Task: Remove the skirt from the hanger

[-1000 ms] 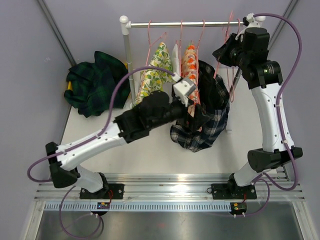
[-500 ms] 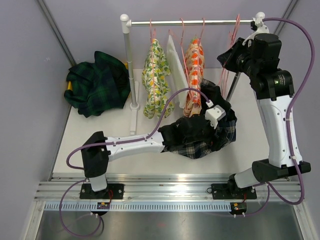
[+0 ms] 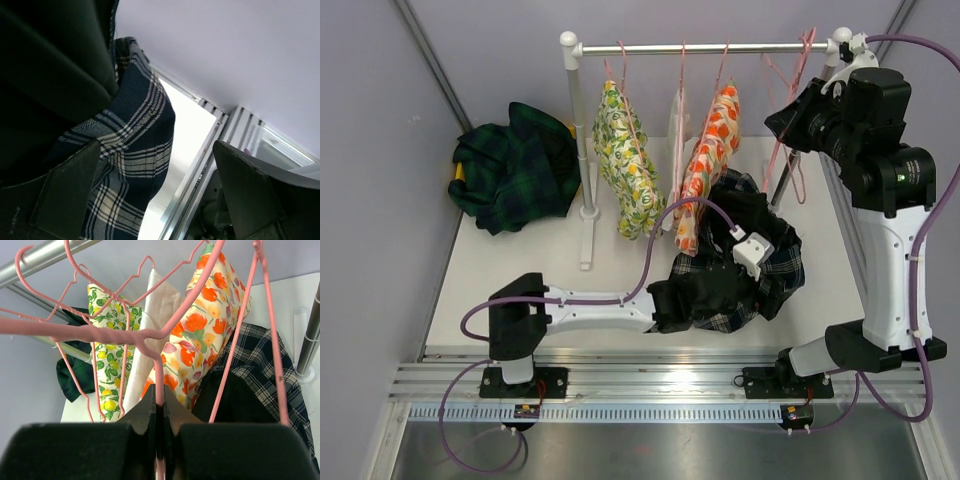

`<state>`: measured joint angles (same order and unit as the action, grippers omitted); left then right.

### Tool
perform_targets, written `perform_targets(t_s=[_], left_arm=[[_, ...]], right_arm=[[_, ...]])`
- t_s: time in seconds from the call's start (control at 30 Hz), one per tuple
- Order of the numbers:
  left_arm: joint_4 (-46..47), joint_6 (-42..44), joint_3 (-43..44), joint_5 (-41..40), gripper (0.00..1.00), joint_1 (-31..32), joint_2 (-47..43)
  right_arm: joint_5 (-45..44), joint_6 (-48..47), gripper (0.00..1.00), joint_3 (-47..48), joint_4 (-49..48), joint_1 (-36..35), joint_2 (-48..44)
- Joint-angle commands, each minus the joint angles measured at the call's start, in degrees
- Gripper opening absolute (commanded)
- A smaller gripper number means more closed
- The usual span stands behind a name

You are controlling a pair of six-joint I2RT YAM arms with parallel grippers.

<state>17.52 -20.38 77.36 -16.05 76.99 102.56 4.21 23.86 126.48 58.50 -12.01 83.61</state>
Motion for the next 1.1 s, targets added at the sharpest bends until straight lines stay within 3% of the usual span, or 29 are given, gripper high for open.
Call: perform_targets(t_s=[0.0, 0.1, 0.17, 0.2, 0.27, 0.3, 0.4, 0.5, 0.6, 0.8, 0.97, 1.0, 1.07], left_arm=[[8.5, 1.0, 0.2, -13.5, 0.99, 2.6, -1.8], [5.5, 2.9, 5.0, -20.3, 0.97, 2.9, 0.7], [7.1, 5.3, 6.2, -24.9, 0.88, 2.8, 1.8], [7.5, 5.8, 7.9, -26.6, 0.70, 2.8, 3.1], [8.9, 8.5, 10.0, -33.5, 0.54, 2.8, 4.3], [8.1, 8.6, 12.9, -36.1, 0.32, 2.8, 6.0], [9.3, 11.8, 14.8, -43.2, 0.00, 2.6, 7.9], [8.5, 11.4, 14.0, -42.3, 0.00, 2.6, 7.8], [1.9, 6.2, 8.8, -40.1, 0.00, 4.7, 2.6], [-9.2, -5.4, -10.4, -39.0, 0.00, 14.1, -13.2], [-26.7, -15.8, -15.5, -46.2, 0.00, 23.9, -21.2], [-34.4, -18.2, -15.1, -48.0, 0.00, 27.2, -22.4], [-44.8, -29.4, -13.0, -53.0, 0.00, 31.4, -22.6]], right_arm=[[2.2, 1.3, 0.00, 3.3, -1.4, -0.6, -2.9], [2.7, 1.6, 0.00, 2.5, -0.8, -0.6, -3.7], [2.7, 1.8, 0.00, 2.2, -0.5, -0.6, -4.0], [2.7, 1.9, 0.00, 2.2, -0.3, -0.6, -4.1], [2.7, 1.9, 0.00, 3.0, 0.8, -0.6, -3.9], [2.8, 1.7, 0.00, 3.3, 1.2, -0.6, -3.9], [2.8, 1.6, 0.00, 4.4, 2.6, -0.6, -3.8], [2.8, 1.3, 0.00, 4.4, 2.8, -0.6, -3.9], [2.5, 0.7, 0.00, 4.5, 3.0, -0.6, -3.2], [3.3, 0.0, 0.00, 4.9, 1.8, -0.6, 0.5], [4.9, -0.2, 0.00, 5.8, 0.5, -0.6, 4.1], [5.2, -0.1, 0.00, 6.1, 0.0, -0.6, 5.3], [5.5, -0.3, 0.00, 7.5, -0.3, -0.6, 6.7]])
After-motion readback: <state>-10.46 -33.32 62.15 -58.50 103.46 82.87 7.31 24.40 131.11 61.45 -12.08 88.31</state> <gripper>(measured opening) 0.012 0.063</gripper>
